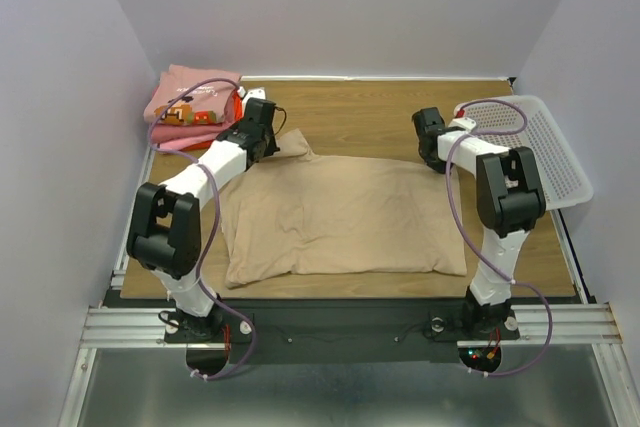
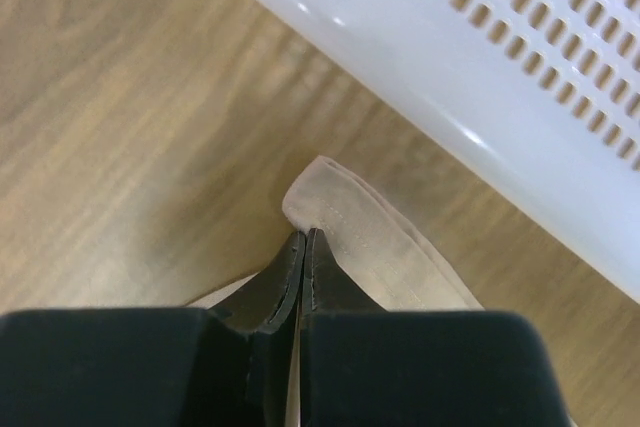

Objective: Fold and stack the t-shirts
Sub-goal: Fold the tshirt

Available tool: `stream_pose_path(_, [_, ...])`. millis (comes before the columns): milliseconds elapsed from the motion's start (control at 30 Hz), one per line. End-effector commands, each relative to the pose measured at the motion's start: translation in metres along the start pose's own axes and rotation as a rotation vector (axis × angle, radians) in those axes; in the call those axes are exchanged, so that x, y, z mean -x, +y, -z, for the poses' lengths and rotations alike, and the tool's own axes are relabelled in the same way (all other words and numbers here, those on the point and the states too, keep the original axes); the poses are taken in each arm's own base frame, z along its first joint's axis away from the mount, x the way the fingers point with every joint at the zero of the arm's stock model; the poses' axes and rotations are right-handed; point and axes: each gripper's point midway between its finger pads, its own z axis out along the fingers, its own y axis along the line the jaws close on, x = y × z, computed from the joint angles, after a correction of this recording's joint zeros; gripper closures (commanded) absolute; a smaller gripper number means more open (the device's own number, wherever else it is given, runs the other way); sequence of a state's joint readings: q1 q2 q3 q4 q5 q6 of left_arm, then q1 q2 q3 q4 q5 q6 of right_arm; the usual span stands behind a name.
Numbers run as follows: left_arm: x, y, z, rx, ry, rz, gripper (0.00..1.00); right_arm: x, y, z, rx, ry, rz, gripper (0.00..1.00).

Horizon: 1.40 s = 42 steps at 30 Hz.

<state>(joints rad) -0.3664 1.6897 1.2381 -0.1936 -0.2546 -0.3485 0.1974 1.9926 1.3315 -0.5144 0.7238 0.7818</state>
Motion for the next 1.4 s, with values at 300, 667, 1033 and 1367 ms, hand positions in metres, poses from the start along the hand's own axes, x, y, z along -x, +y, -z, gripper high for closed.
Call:
stream_pose_path(300, [-0.044, 0.026, 0.073, -0.031, -0.018, 0.183, 1.0, 0.002, -0.049, 0.052, 0.062, -0.016, -0.031, 1.0])
stream_pose_path(667, [-0.114, 0.074, 0.094, 0.136, 0.072, 0.342, 1.0, -0.012, -0.072, 0.08, 0.167, 0.015, -0.045, 1.0])
stream_pose_path(1033, [-0.098, 0.087, 0.125, 0.162, 0.012, 0.414, 1.0, -0.023, -0.088, 0.091, 0.21, 0.023, -0.021, 1.0])
stream_pose_path(1367, [-0.11, 0.092, 0.137, 0.16, 0.038, 0.444, 1.0, -0.026, -0.097, 0.098, 0.229, 0.022, -0.011, 0.99])
